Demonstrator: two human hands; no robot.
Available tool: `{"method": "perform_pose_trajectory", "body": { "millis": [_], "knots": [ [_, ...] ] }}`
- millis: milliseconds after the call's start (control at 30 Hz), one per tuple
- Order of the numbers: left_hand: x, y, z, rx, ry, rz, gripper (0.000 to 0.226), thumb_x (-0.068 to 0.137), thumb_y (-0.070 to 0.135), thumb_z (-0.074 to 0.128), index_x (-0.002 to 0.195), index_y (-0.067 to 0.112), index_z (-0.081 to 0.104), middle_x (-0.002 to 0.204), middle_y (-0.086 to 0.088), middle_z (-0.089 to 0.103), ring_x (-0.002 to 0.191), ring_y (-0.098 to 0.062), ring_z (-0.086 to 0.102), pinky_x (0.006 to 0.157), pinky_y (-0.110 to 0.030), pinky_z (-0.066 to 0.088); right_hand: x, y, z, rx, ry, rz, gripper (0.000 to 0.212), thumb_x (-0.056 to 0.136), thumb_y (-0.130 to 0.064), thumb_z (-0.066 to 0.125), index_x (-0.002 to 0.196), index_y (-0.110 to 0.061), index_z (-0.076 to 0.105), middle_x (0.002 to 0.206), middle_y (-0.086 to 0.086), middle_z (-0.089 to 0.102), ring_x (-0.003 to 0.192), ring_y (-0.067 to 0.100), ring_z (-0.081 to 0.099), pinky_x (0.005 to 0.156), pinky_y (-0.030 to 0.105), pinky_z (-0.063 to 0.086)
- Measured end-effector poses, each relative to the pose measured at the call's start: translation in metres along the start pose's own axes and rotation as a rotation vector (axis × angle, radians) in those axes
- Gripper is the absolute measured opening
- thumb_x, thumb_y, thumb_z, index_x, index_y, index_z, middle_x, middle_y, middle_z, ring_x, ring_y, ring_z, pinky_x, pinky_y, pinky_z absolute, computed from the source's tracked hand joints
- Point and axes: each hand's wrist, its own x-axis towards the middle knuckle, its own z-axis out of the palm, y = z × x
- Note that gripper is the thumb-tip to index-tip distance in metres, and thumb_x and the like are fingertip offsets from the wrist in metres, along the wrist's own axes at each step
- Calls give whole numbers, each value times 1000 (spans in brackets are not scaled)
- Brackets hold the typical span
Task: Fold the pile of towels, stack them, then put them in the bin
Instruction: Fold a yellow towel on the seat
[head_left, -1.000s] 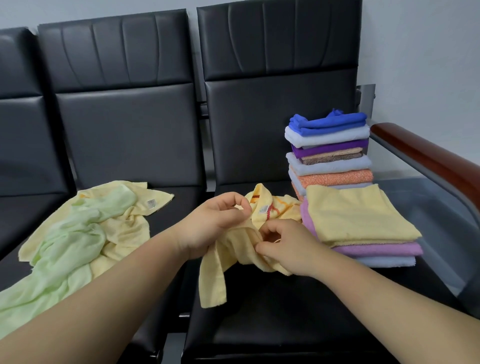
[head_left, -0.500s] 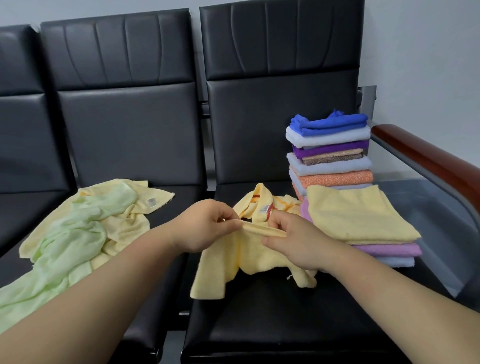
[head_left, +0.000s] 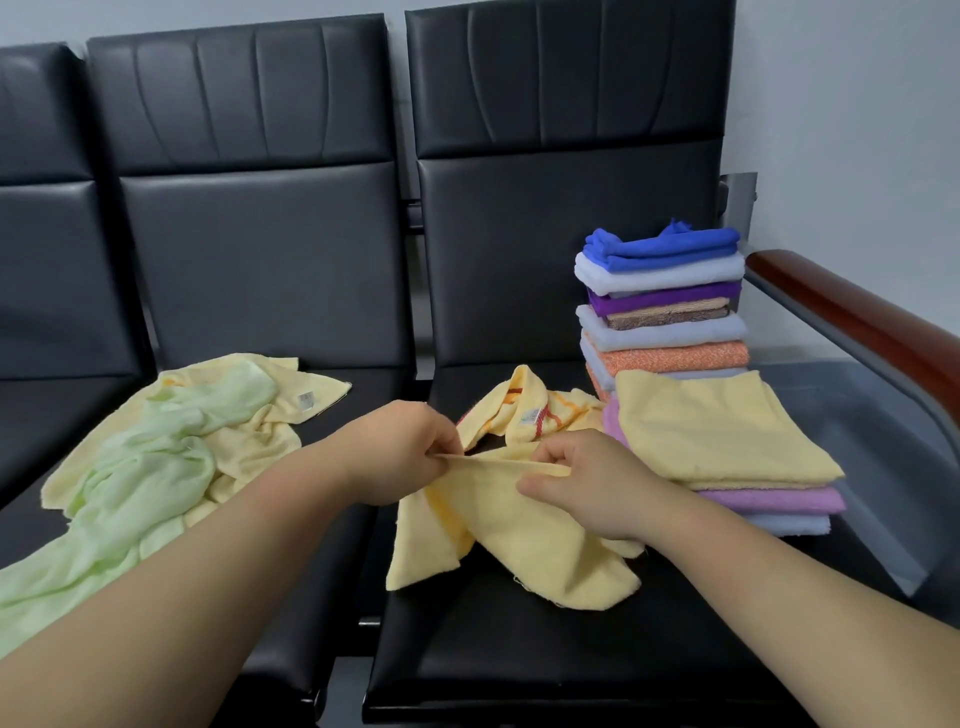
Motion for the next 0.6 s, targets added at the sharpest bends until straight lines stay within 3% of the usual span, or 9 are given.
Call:
{"method": "perform_pose_trajectory", "body": {
  "millis": [100, 267, 333, 433, 533, 600],
  "knots": [
    [1, -2, 1, -49, 39, -58, 17, 95, 22, 58, 95, 28, 74, 83, 15, 67, 79, -6, 63, 66, -22, 50, 2, -2, -6, 38, 99, -31, 30, 96, -38, 68, 76, -22, 54, 74, -5, 52, 71, 13, 50, 68, 33, 43],
    [5, 8, 4, -413, 220, -194, 28, 91, 5, 46, 83, 25, 65, 77, 8, 64, 69, -13, 57, 55, -24, 41, 3, -4, -6, 259, 120, -62, 30, 100, -35, 64, 78, -22, 47, 75, -4, 48, 72, 14, 45, 71, 35, 41],
    [8, 13, 6, -601, 261, -237, 32, 84, -2, 40, 78, 21, 61, 67, 8, 58, 64, -15, 50, 53, -25, 38, 1, -5, -7, 308, 58, -80, 29, 94, -41, 71, 84, -22, 51, 78, -6, 51, 74, 11, 48, 72, 34, 42],
    [7, 22, 1, -693, 310, -194, 30, 80, 3, 40, 71, 22, 61, 64, 11, 56, 68, -15, 50, 60, -29, 41, -4, -7, -12, 40, -153, -8, 44, 74, -58, 81, 106, -33, 63, 98, -16, 66, 91, 5, 63, 82, 30, 54],
    [1, 29, -2, -630, 142, -21, 7, 83, 27, 62, 81, 28, 68, 73, 13, 62, 73, -8, 56, 67, -26, 47, -6, -4, -11, -340, -272, 79, 34, 82, -51, 78, 87, -23, 59, 87, -8, 60, 82, 13, 58, 74, 30, 50],
    [-1, 25, 1, -359, -67, 44, 16, 81, 42, 77, 92, 32, 70, 82, 12, 65, 77, -6, 60, 69, -26, 50, -4, -3, -15, -325, -208, 82, 27, 87, -44, 75, 77, -24, 59, 82, -6, 61, 83, 18, 62, 73, 32, 48]
  ]
}}
